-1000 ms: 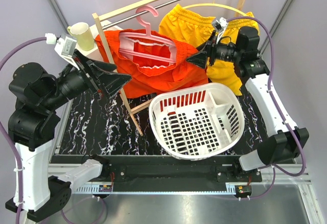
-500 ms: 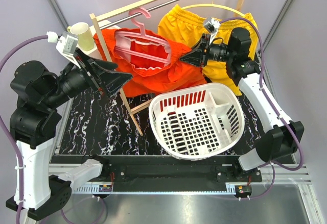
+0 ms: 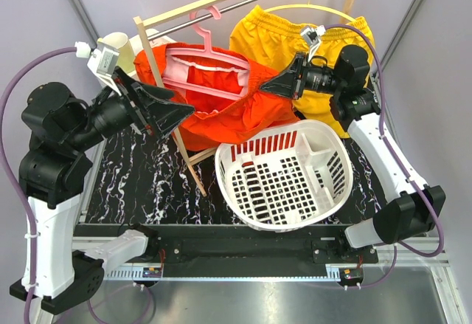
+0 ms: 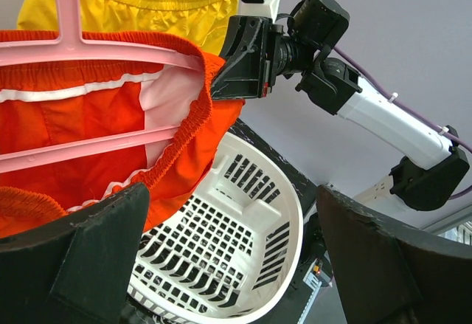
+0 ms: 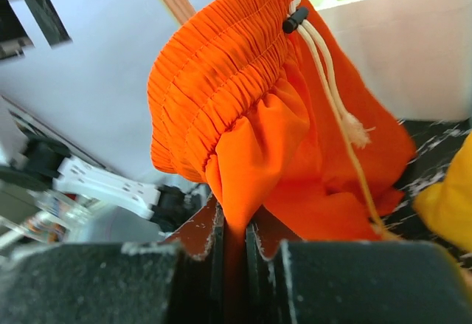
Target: Remove the shorts from the hanger
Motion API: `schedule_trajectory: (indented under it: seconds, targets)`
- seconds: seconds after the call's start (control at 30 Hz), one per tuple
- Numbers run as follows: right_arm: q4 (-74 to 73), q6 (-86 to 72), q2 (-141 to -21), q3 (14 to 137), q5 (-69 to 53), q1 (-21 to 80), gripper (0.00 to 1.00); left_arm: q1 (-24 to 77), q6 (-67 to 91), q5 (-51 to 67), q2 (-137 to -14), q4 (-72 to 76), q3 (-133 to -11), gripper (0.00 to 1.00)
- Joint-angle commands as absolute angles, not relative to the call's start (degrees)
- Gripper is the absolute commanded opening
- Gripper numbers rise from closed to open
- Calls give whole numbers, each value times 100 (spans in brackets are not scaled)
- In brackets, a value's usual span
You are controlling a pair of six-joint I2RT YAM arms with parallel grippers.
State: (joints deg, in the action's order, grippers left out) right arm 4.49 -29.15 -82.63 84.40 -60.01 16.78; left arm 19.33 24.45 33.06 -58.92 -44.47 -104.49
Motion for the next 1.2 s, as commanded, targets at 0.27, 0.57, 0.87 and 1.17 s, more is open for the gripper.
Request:
schedule_trajectory:
  seconds: [0.27,0.57,0.87,1.17]
  targets:
    - [1222,-5897,-8420,8982,-5545,1714,0,1916,2540,3718,-5968,-4052,-10433,99]
    - [1899,-7137,-8359,9026,-5652,1714,0,1916,2593,3727,-5783,-4043,-10292,99]
    - [1654,-7401,-8411,9202,-5239,1723,0,1916,2602,3683,-5678,-4034,-10187,99]
    - [941,-6154,-8034,8212,-4878,1714,0,1916,2786,3700,-5678,-4034,-10064,98]
